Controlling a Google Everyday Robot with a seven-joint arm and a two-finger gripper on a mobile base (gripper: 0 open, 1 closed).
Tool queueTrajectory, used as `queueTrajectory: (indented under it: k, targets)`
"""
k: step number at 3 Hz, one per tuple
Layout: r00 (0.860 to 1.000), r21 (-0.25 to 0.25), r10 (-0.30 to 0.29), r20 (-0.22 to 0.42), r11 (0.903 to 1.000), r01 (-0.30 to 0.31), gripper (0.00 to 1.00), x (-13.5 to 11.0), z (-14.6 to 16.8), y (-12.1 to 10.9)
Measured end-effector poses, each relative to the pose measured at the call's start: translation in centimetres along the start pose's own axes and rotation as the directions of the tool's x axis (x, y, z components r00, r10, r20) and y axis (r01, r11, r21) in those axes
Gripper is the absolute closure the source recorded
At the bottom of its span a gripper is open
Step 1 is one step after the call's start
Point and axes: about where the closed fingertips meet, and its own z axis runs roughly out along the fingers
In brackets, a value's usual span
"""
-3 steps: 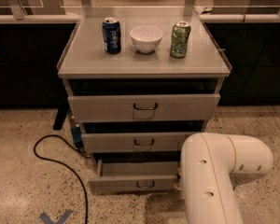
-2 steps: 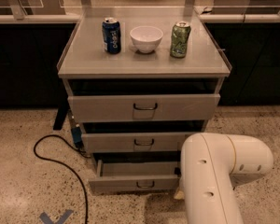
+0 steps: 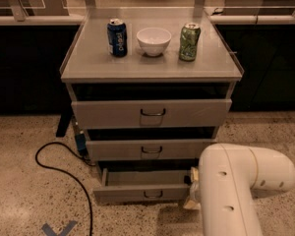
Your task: Open bottom drawer
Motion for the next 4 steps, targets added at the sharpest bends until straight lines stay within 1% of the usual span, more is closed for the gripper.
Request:
queueTrajectory:
  k: [1,2,3,4]
  targets:
    - [0.984,-0.019,0.173,0.044,0.9849,-0.172,0.0,1.7,1.3,0.7]
    - [0.963,0.007,0.262,0.064,0.9648,-0.263,0.0,2.5,1.0,-1.5]
    - [0.963,0.007,0.262,0.064,0.9648,-0.263,0.0,2.5,1.0,-1.5]
    - [0.967,-0.023,0.246,0.069,0.9692,-0.245,0.0,1.6,1.5,-0.8]
